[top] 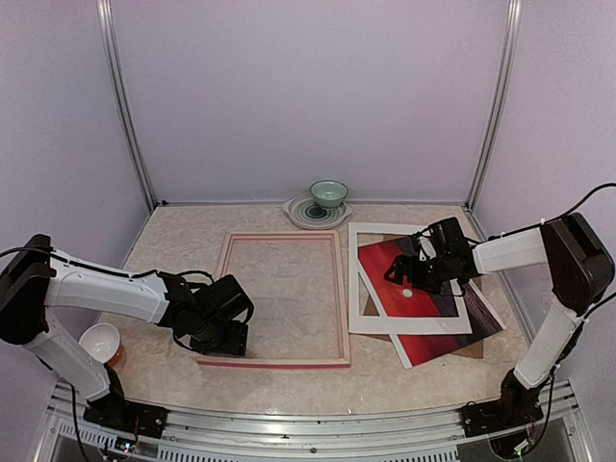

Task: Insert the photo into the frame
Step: Press the glass panel onto the frame body.

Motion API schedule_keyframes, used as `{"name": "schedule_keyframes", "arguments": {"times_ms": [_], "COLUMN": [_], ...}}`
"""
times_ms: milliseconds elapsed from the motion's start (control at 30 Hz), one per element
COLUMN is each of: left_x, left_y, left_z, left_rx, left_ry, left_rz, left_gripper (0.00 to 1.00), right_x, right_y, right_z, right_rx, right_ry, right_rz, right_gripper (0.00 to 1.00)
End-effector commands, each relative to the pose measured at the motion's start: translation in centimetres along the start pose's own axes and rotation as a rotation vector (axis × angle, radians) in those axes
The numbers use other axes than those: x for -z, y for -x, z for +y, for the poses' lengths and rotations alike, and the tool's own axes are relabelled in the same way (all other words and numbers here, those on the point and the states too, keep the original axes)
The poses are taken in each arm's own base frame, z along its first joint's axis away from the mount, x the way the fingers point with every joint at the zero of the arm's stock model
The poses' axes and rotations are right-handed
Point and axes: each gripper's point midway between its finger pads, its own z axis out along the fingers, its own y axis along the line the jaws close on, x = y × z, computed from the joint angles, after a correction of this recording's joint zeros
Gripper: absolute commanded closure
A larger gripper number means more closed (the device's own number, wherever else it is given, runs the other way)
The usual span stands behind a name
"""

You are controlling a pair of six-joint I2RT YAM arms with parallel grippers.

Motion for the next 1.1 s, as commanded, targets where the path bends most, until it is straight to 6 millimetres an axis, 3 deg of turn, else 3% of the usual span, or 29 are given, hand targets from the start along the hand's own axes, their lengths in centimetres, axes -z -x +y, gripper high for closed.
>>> {"name": "schedule_keyframes", "arguments": {"times_ms": [0, 200, 333, 567, 767, 867, 1067], "left_x": [-0.4, 1.7, 2.8, 2.8, 3.1, 2.5, -0.7], "left_y": [-0.6, 2.6, 6.1, 14.5, 23.3, 27.1, 32.9], "left_z": [0.1, -0.3, -0.7, -0.1, 1.0, 1.3, 1.7], "left_rx": [0.013, 0.024, 0.048, 0.115, 0.135, 0.131, 0.129], "left_ry": [0.017, 0.024, 0.006, -0.042, -0.018, 0.019, 0.007], "left_rz": [0.021, -0.08, -0.16, -0.287, -0.437, -0.49, -0.528], "left_gripper": [0.27, 0.26, 0.26, 0.23, 0.22, 0.22, 0.23], "right_x": [-0.9, -1.0, -0.8, -0.3, 0.4, 0.8, 1.6], "right_y": [-4.6, -4.5, -4.3, -3.9, -3.8, -3.7, -3.8], "right_z": [-1.8, -1.7, -1.4, -1.1, -0.9, -0.9, -0.9], "right_rx": [-0.031, -0.035, -0.035, -0.029, -0.026, -0.023, -0.021], "right_ry": [-0.057, -0.05, -0.041, -0.042, -0.044, -0.047, -0.055], "right_rz": [0.139, 0.139, 0.135, 0.126, 0.116, 0.109, 0.099], "right_gripper": [0.01, 0.01, 0.01, 0.01, 0.01, 0.01, 0.01]}}
